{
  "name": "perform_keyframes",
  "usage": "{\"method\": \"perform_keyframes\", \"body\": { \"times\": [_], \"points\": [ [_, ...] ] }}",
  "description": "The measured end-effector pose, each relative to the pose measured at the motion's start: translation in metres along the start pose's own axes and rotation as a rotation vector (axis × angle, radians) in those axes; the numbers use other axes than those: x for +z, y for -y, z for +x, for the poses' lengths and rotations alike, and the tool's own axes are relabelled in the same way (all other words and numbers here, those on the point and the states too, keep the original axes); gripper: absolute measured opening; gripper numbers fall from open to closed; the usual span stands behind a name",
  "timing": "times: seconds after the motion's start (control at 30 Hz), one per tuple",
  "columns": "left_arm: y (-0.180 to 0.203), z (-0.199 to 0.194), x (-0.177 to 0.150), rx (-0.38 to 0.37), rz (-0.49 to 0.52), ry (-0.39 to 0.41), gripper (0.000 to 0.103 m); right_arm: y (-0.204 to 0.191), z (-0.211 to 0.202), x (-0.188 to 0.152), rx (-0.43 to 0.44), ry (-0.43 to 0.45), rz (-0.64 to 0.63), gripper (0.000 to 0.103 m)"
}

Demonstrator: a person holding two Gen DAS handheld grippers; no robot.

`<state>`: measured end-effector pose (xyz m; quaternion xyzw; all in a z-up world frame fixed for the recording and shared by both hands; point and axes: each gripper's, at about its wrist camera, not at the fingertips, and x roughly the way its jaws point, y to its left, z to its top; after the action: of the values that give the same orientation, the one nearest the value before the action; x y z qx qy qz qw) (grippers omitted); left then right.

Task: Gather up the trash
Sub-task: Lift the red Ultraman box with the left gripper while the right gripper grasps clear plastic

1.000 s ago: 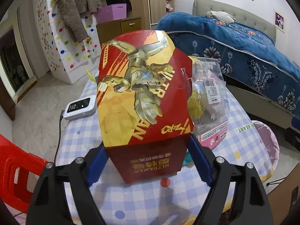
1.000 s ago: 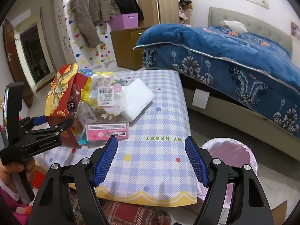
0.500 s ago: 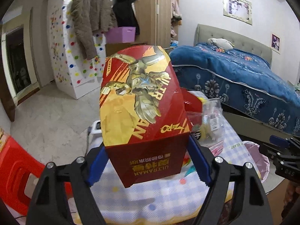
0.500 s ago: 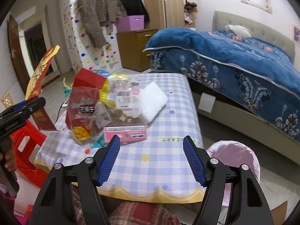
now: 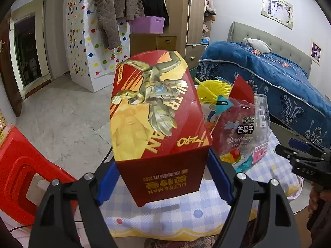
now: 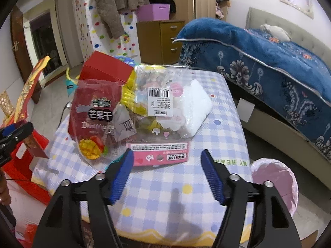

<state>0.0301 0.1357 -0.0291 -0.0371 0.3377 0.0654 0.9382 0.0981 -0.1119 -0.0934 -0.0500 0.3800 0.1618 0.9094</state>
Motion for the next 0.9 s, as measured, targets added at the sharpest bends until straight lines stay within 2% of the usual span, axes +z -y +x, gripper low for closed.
{"method": "perform_keyframes", "body": {
  "times": [0.1, 0.23, 0.5, 0.67, 0.77, 0.87, 0.9],
  "points": [
    [0.0, 0.005, -0.001, -0.004, 0.006, -0.009, 0.077, 0.011, 0.013, 0.005, -0.014, -0.005, 0.025, 0.074],
    [0.0, 0.014, -0.002, -0.009, 0.011, -0.026, 0.077, 0.02, 0.027, 0.011, 0.026, -0.017, 0.061, 0.088],
    [-0.002, 0.026, -0.001, 0.005, 0.02, -0.047, 0.077, 0.014, 0.06, 0.022, 0.076, -0.044, 0.018, 0.09],
    [0.002, 0.03, -0.001, 0.014, 0.029, -0.058, 0.077, 0.02, 0.076, 0.027, 0.158, -0.079, 0.02, 0.09],
    [0.003, 0.03, 0.0, 0.017, 0.033, -0.061, 0.077, 0.025, 0.072, 0.028, 0.221, -0.061, 0.046, 0.09],
    [0.005, 0.029, 0.0, 0.021, 0.035, -0.062, 0.077, 0.028, 0.058, 0.028, 0.25, -0.015, 0.049, 0.083],
    [0.005, 0.029, 0.0, 0.02, 0.036, -0.062, 0.077, 0.028, 0.054, 0.028, 0.249, -0.009, 0.044, 0.071]
  ]
}}
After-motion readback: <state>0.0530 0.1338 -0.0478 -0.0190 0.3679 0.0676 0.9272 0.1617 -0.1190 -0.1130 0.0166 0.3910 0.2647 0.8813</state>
